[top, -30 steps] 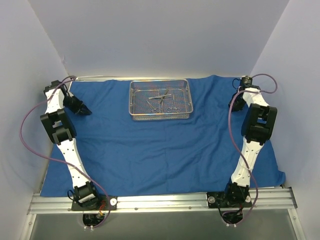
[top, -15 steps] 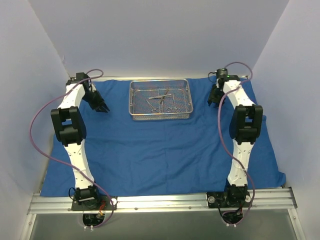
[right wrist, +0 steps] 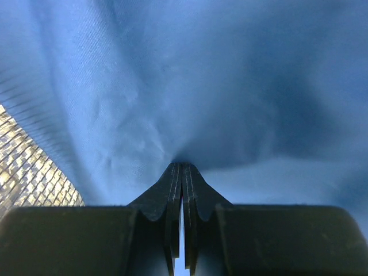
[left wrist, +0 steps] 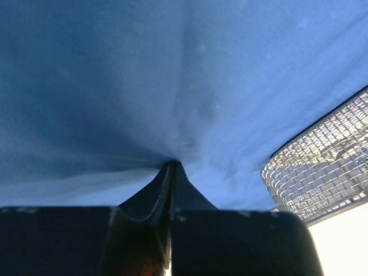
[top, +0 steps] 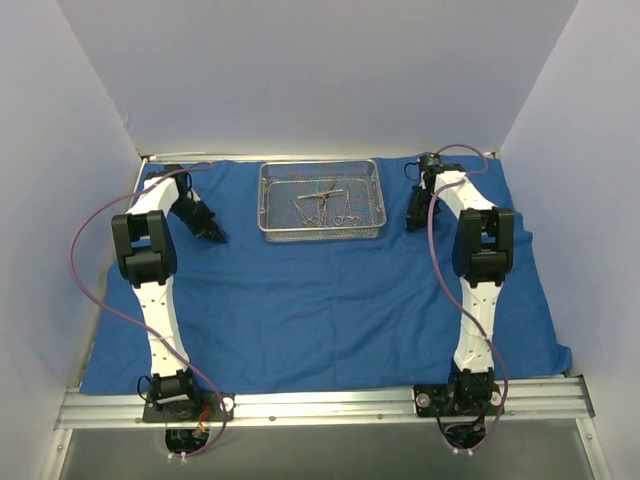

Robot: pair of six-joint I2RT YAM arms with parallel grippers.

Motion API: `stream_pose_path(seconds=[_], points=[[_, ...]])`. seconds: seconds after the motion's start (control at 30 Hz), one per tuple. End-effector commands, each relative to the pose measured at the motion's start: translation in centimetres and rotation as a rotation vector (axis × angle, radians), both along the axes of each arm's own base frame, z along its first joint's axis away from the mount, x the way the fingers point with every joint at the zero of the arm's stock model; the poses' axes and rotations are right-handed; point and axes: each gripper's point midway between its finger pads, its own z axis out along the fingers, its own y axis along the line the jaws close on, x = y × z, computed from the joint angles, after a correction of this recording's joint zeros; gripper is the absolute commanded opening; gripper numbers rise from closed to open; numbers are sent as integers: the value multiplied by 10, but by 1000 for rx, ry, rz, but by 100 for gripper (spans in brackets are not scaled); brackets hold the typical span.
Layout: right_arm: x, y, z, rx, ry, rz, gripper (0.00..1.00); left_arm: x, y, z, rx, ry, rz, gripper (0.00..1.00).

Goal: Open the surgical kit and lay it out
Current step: Smooth out the surgical kit at the center of the board.

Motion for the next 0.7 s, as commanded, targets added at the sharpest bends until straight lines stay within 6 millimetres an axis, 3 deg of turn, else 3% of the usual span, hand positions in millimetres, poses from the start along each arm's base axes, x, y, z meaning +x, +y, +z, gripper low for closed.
stream_pose_path(seconds=[0.0,0.2,0.43,0.67], points=[[-12,21,-22,14,68,32,0,0,14,-27,29,59,8,2],[-21,38,-29,41,86,36,0,-9,38,-42,15,126,39,2],[-26,55,-33,49,95,61,0,-14,76,-45,12,129,80,2],[-30,68,-32,88,104,52,0,-10,99,-40,11,119,100,2]])
